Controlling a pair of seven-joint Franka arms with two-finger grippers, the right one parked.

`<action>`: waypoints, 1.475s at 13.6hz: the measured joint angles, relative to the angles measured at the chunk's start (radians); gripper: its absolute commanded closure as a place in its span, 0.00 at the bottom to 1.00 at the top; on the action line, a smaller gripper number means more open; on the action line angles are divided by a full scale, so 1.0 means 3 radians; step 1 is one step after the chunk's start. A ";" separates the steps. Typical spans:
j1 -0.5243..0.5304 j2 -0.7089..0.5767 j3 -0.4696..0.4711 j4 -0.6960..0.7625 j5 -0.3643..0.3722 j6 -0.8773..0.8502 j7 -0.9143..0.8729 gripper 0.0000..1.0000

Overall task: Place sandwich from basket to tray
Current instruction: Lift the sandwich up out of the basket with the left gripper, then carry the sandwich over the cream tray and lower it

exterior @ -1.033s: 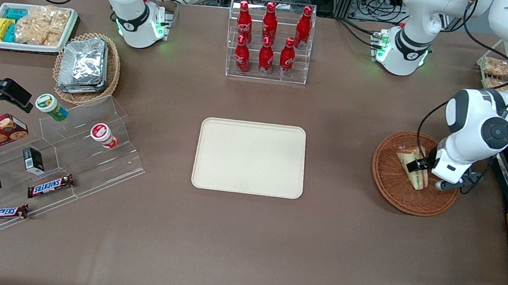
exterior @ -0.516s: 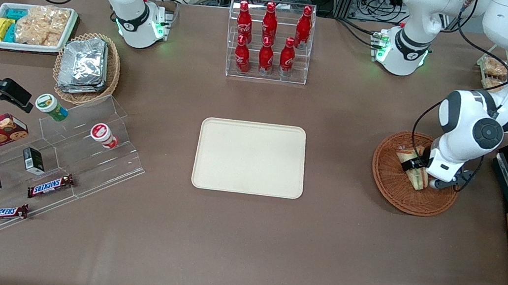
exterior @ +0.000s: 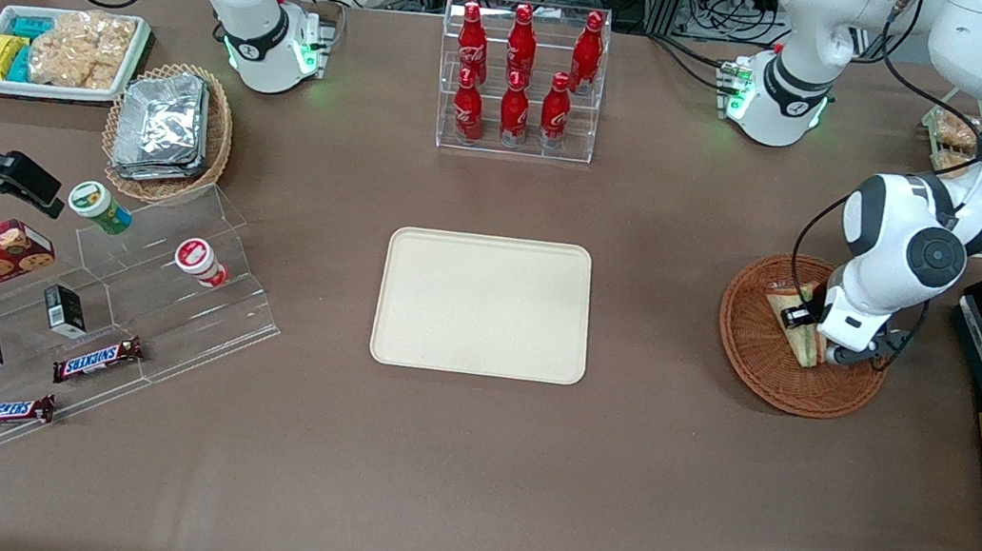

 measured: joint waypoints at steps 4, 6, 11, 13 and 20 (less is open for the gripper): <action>-0.0009 -0.0271 -0.0004 0.0139 0.0000 -0.0345 0.0038 1.00; -0.0013 -0.0597 -0.0004 0.0257 0.0001 -0.0771 0.0164 1.00; -0.0002 -0.1111 -0.0002 0.1191 0.0008 -0.2222 0.0483 1.00; -0.0008 -0.1078 -0.0010 0.1576 0.0008 -0.2500 0.0635 1.00; -0.0037 -0.0463 -0.1182 0.2501 0.0002 -0.2979 0.0093 1.00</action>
